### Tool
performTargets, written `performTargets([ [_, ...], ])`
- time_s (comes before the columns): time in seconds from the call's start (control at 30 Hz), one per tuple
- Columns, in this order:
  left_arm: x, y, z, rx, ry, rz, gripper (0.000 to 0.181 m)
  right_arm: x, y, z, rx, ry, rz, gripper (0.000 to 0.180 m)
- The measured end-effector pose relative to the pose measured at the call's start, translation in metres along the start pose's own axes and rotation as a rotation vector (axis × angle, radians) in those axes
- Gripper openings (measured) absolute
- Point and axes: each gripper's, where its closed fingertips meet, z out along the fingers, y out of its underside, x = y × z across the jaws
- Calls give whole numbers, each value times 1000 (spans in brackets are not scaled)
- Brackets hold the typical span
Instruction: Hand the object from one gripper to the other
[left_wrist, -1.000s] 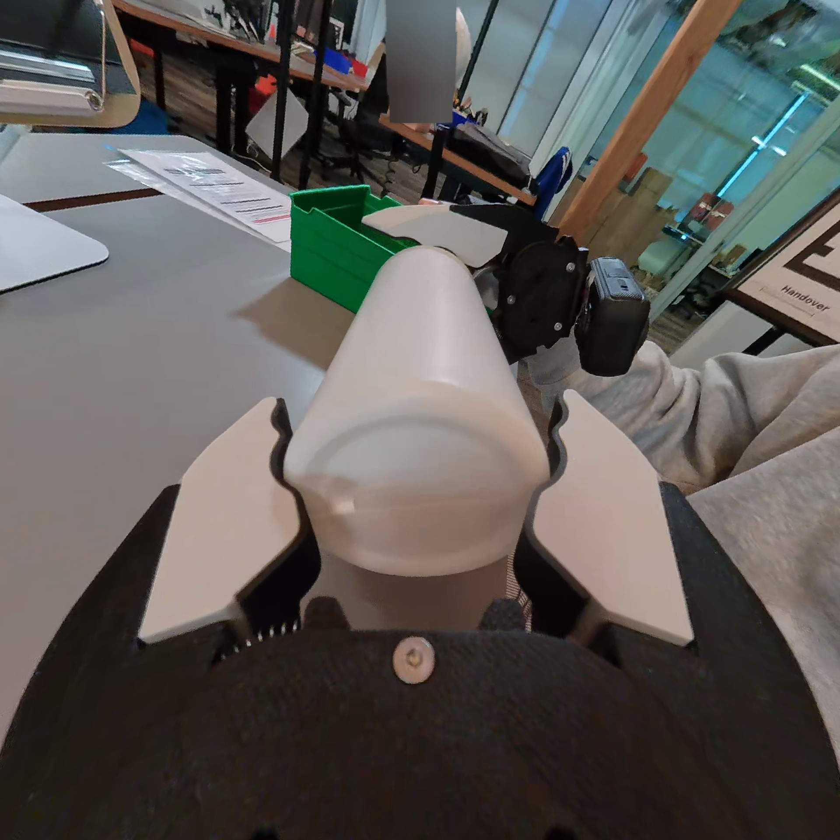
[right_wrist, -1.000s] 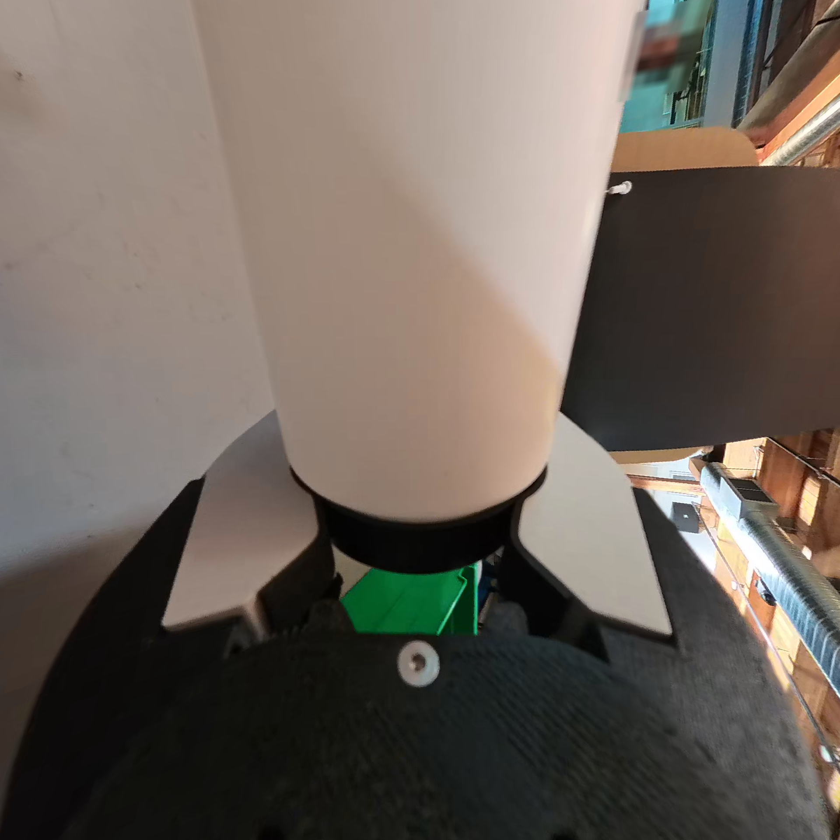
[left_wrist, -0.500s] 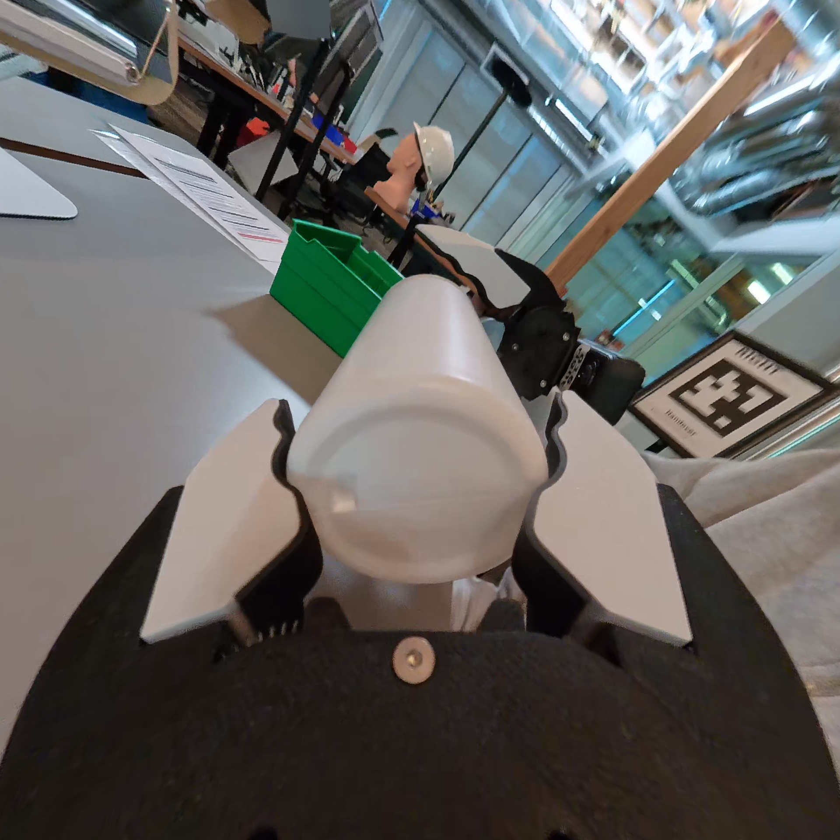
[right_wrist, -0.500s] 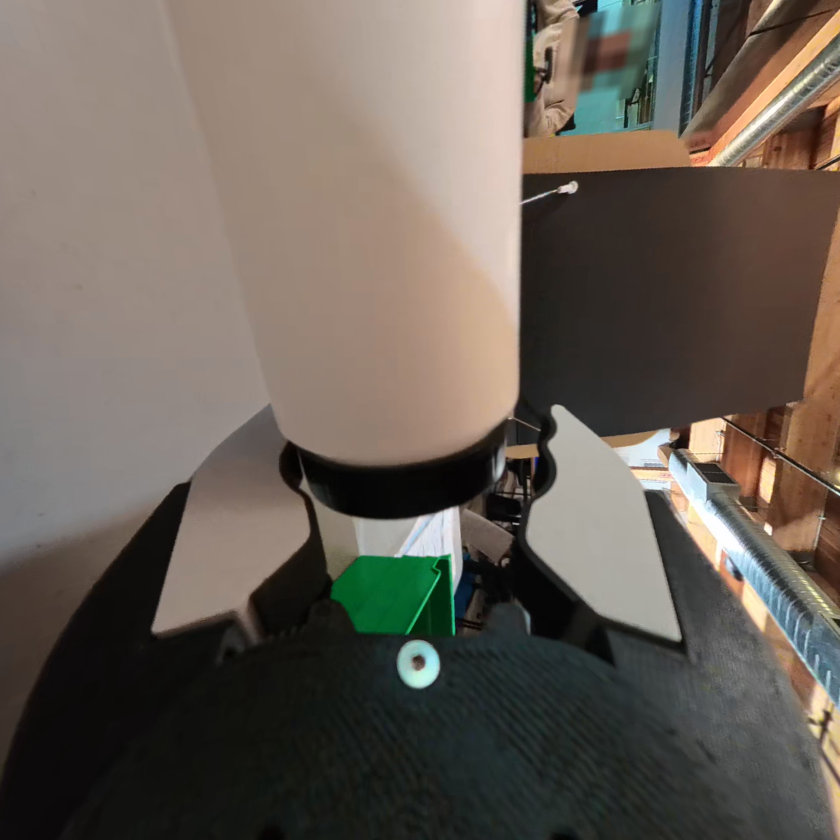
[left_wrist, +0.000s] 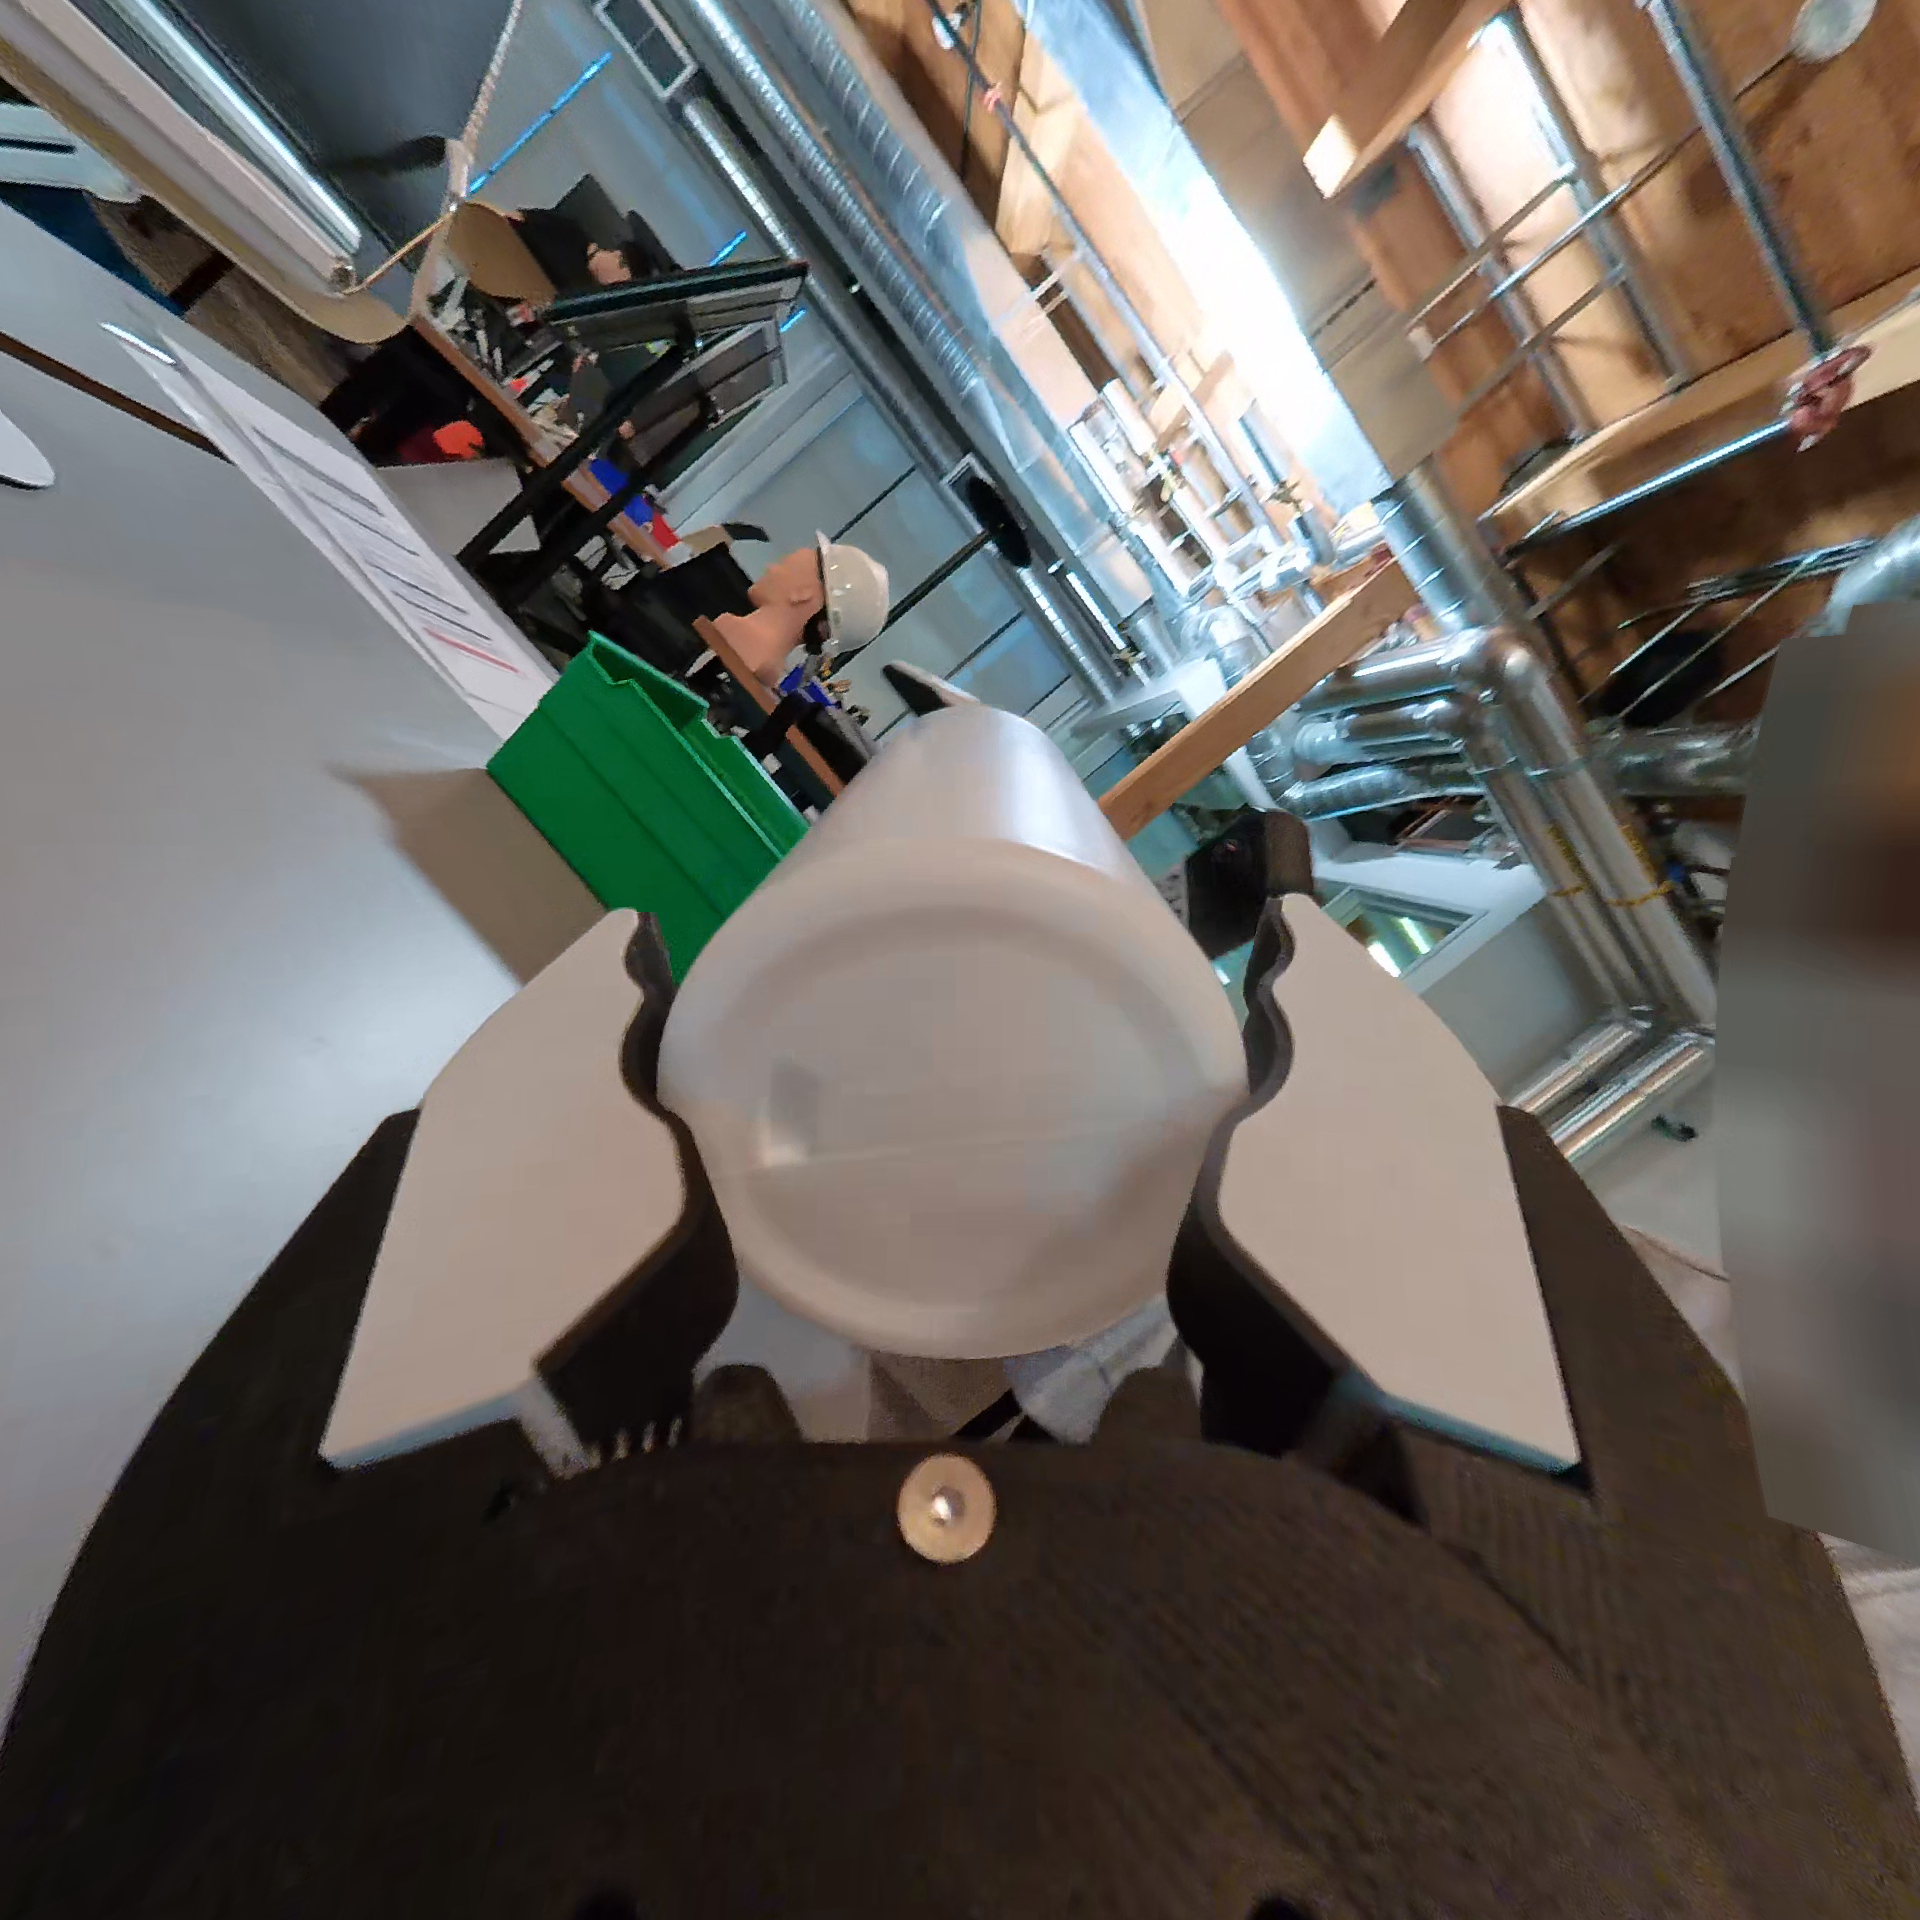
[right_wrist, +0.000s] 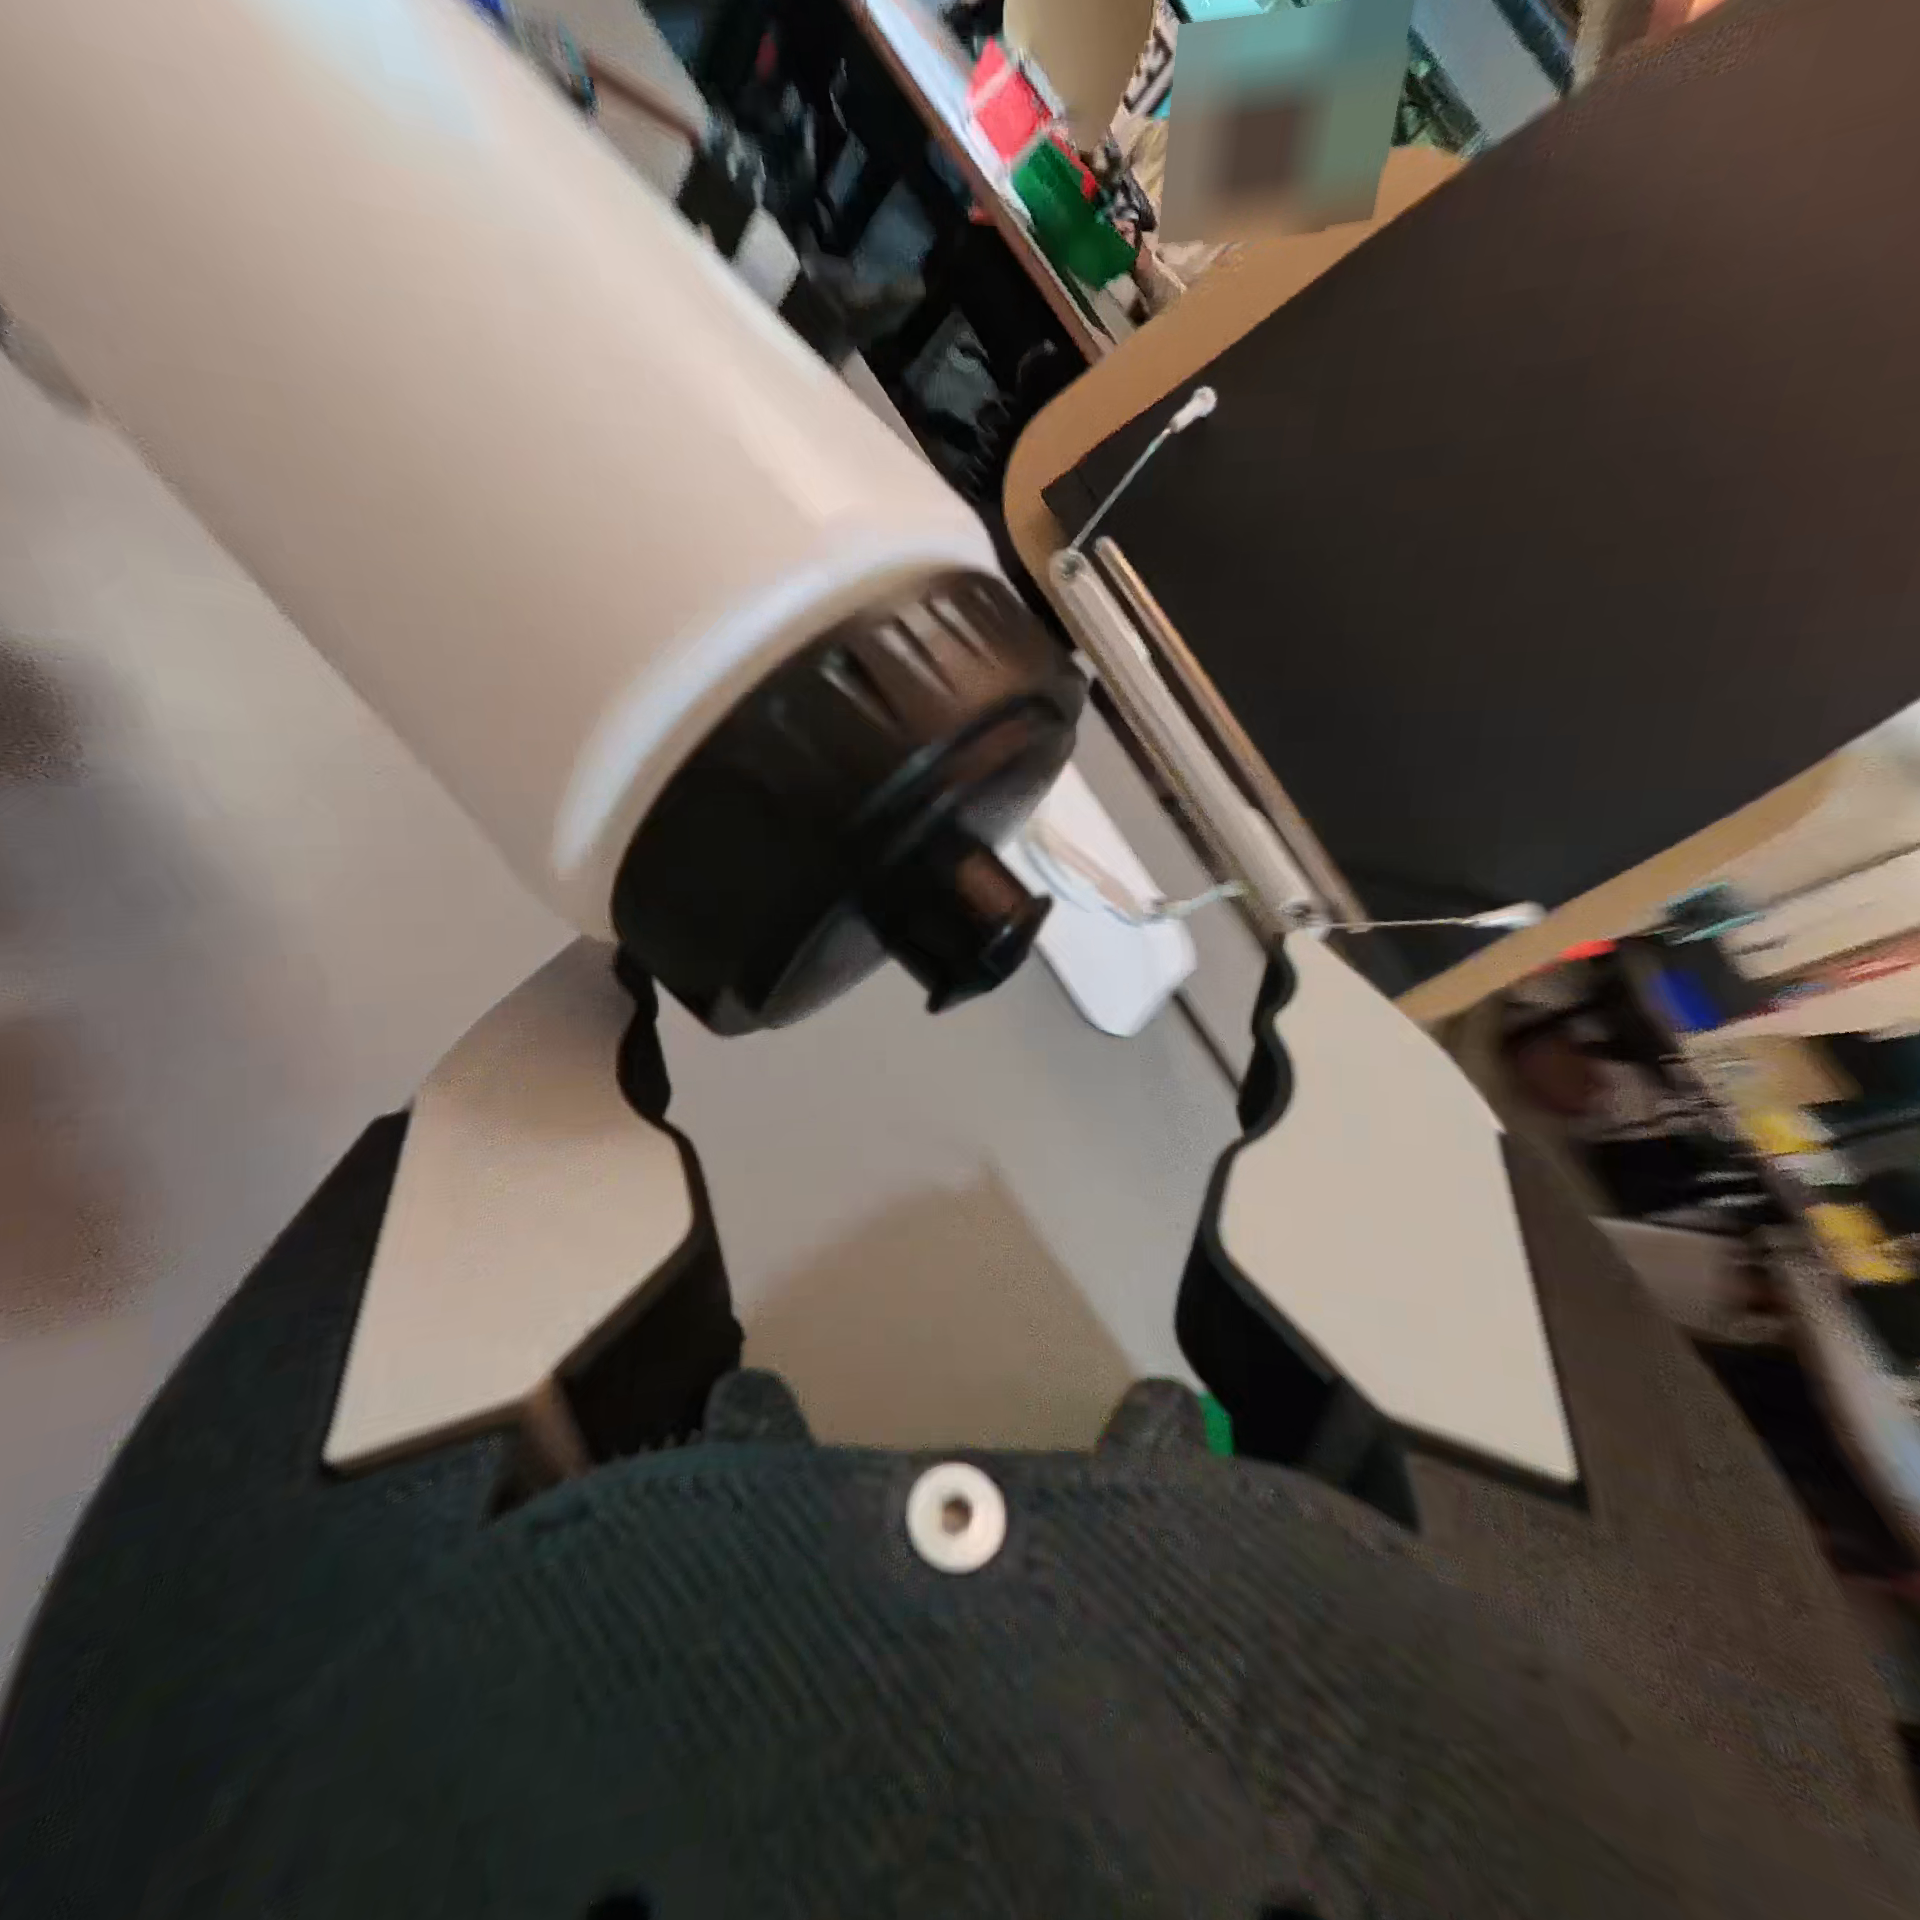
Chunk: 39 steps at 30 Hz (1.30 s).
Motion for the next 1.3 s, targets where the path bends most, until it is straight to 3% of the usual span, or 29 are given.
performTargets([
  [0.1,5,-1,2,37,59,-44,108,-8,-13,0,146,-157,367,110],
  [0.23,6,5,9,72,109,-92,108,-13,-54,-18,504,-473,898,109],
  [0.37,5,23,23,36,133,-115,108,-3,-72,-36,729,-622,1168,107],
  [0.63,11,37,30,1,207,-122,108,12,-78,-52,840,-574,1189,95],
  [0.83,2,48,34,-48,168,-96,108,14,-80,-56,777,-578,1126,95],
  [0.97,-6,39,25,-36,118,-70,122,14,-80,-57,699,-585,1055,95],
  [1.1,-3,35,18,-114,21,131,128,3,-79,-56,540,-657,950,95],
  [1.3,-6,95,36,-482,-125,564,137,-21,-75,-55,294,-714,806,95],
])
